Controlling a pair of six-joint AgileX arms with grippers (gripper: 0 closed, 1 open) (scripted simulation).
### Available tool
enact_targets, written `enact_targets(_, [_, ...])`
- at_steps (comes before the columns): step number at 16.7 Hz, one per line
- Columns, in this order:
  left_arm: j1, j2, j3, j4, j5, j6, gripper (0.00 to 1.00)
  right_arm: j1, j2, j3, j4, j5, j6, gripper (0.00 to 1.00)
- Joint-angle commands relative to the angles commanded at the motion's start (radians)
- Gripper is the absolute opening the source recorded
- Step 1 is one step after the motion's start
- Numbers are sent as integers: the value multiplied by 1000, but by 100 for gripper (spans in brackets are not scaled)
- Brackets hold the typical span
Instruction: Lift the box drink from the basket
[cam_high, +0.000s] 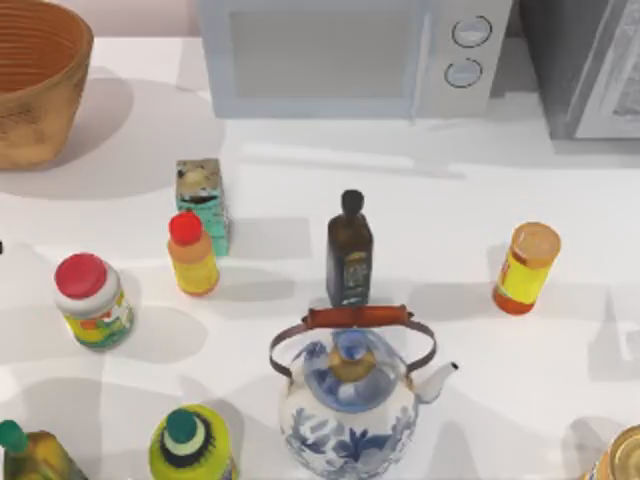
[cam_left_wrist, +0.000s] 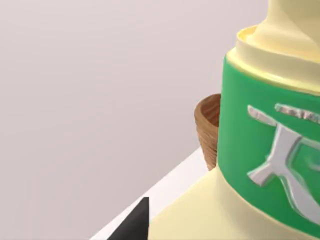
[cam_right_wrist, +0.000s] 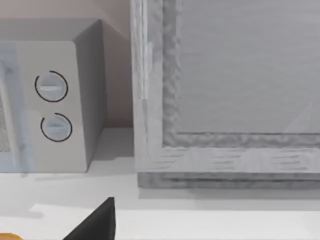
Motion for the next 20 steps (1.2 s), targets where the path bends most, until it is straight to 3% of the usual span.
enact_targets(5, [25, 106, -13, 107, 23, 2, 0, 0, 0, 0, 0, 0, 0, 100])
enact_targets(15, [169, 588, -41, 640, 172, 0, 0, 0, 0, 0, 0, 0, 0, 100])
enact_targets(20, [191, 661, -52, 716, 202, 0, 0, 0, 0, 0, 0, 0, 0, 100])
